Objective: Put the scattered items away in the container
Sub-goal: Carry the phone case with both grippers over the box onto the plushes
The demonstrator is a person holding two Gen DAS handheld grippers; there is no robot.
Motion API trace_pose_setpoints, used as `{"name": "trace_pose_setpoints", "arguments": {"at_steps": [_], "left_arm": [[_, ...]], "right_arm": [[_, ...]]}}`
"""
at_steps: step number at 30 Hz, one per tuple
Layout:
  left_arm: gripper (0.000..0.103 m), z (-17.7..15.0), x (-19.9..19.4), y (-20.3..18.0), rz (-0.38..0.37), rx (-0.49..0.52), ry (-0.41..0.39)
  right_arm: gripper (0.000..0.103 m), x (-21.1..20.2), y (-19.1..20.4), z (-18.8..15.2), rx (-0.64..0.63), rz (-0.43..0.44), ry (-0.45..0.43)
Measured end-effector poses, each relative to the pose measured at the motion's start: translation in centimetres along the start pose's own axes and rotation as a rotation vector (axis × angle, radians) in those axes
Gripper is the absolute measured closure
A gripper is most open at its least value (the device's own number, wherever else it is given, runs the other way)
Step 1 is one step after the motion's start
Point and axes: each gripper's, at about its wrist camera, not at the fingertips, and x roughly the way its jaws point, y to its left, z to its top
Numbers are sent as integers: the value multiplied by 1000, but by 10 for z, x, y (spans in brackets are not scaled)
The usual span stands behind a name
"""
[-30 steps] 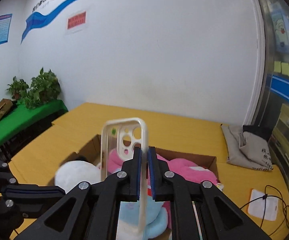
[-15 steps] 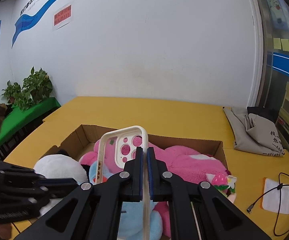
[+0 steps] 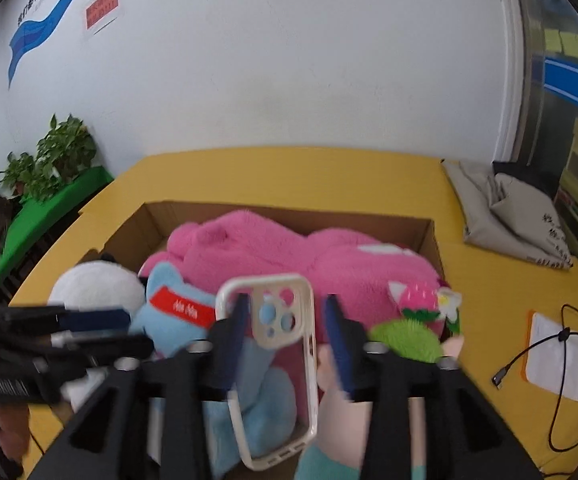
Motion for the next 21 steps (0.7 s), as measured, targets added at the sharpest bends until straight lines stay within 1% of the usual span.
{"name": "trace_pose_setpoints", "arguments": {"at_steps": [1, 2, 3, 4, 5, 7, 8, 9, 10, 11, 13, 14, 15, 16, 17, 19, 21], "left_arm": [[44, 3, -2, -3, 10, 18, -2], [44, 6, -1, -6, 10, 25, -3], [44, 10, 0, -9, 9, 33, -2], [44, 15, 3, -12, 6, 46, 1], [44, 22, 8, -17, 0, 58, 6], [44, 35, 23, -28, -11, 92, 22], [44, 40, 32, -33, -5, 110, 40], [44, 43, 39, -35, 1, 117, 58], [45, 46, 52, -37, 12, 121, 93], [51, 48, 59, -39, 22, 126, 114], [70, 48, 69, -41, 47, 145, 132], [83, 49, 68, -41, 21, 141, 129], [86, 50, 67, -41, -22, 129, 134], [86, 52, 63, -43, -31, 121, 123], [86, 53, 57, -47, -24, 128, 105], [86, 60, 36, -57, -28, 152, 41], [86, 69, 17, -61, -50, 154, -10]], "right_arm": [[39, -3, -1, -7, -16, 27, 9], [35, -6, 1, -13, -36, 41, 10], [27, -10, 5, -21, -63, 52, 8], [21, -12, 10, -27, -87, 60, 10], [21, -11, 16, -35, -111, 62, 20], [21, -3, 25, -47, -136, 37, 43], [27, 4, 27, -52, -137, 22, 64], [46, 12, 28, -56, -129, 22, 89], [68, 18, 27, -60, -121, 38, 109], [78, 22, 27, -63, -114, 58, 120], [87, 23, 26, -69, -108, 61, 111], [88, 21, 26, -71, -107, 61, 95], [91, 17, 26, -72, -113, 56, 75], [93, 11, 26, -73, -121, 55, 51], [94, 6, 27, -74, -129, 54, 30], [94, -8, 33, -70, -156, 37, -36], [94, -21, 39, -60, -199, -3, -97]]}}
